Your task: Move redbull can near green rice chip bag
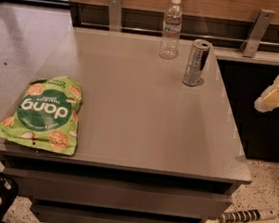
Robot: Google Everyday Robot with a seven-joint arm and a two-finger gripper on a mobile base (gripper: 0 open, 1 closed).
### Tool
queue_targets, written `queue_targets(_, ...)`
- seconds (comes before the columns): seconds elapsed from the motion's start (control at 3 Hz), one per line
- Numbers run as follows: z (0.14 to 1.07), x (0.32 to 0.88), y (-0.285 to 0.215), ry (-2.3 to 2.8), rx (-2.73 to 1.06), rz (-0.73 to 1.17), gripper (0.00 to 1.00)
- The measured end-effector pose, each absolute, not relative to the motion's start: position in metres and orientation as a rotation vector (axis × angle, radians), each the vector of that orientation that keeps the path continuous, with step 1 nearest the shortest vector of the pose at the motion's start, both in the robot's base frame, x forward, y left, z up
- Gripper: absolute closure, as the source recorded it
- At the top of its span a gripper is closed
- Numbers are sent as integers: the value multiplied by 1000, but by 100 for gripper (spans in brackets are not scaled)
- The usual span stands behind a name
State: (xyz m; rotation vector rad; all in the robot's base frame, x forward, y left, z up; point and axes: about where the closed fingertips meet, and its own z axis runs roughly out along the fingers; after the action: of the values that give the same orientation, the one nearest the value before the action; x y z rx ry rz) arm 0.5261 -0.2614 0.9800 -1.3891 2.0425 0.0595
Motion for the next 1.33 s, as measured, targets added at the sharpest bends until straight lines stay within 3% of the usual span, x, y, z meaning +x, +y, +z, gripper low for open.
queue_targets(0.67,972,584,-286,1899,-1233,175,0)
queue_targets(1.33,956,597,-278,1884,-1212,242,0)
